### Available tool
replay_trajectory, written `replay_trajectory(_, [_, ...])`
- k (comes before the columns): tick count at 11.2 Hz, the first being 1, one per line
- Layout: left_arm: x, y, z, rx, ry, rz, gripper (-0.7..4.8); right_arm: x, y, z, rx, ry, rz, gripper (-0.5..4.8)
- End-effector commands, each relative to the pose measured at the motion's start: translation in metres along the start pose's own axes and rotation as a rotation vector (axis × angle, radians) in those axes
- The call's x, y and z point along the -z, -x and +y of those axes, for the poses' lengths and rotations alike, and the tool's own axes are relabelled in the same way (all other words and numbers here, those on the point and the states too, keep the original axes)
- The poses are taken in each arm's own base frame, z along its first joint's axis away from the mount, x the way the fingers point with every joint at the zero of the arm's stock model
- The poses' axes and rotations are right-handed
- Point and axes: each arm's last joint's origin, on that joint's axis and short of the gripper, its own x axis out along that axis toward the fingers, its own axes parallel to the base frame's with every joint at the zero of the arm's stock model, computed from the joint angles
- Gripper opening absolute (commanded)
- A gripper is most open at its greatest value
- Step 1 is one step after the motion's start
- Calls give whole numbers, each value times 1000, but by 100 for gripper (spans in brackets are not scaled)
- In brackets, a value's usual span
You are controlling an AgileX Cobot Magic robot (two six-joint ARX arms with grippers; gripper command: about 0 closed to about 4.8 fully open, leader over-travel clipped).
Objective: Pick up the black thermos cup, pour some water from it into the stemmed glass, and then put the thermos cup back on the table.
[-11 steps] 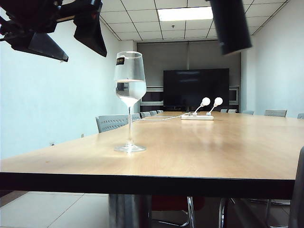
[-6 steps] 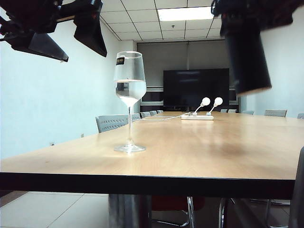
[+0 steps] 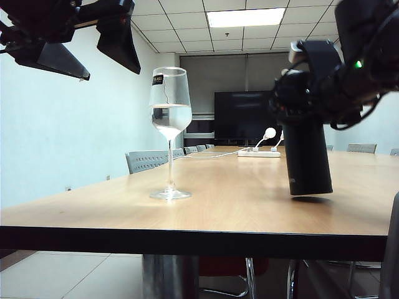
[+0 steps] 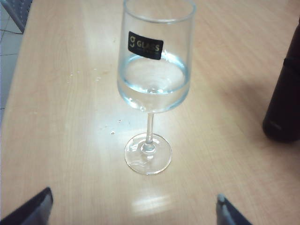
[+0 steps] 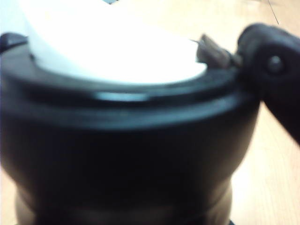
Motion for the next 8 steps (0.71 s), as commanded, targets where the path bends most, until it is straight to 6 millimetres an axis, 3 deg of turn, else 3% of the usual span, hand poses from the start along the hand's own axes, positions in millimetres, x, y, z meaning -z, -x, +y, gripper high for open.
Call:
replay_trajectory(1, [-3,1,0,1,-1,-15,458,-17,-6,-12,-2,-35,-193,165])
replay_trajectory(3, [-3,1,0,1,0,-15,458,-13,-11,-23,7,-36,-220,165])
replay_trajectory(8, [-3,1,0,1,-1,-15,458,0,-17,-21,-32,49,-191,161])
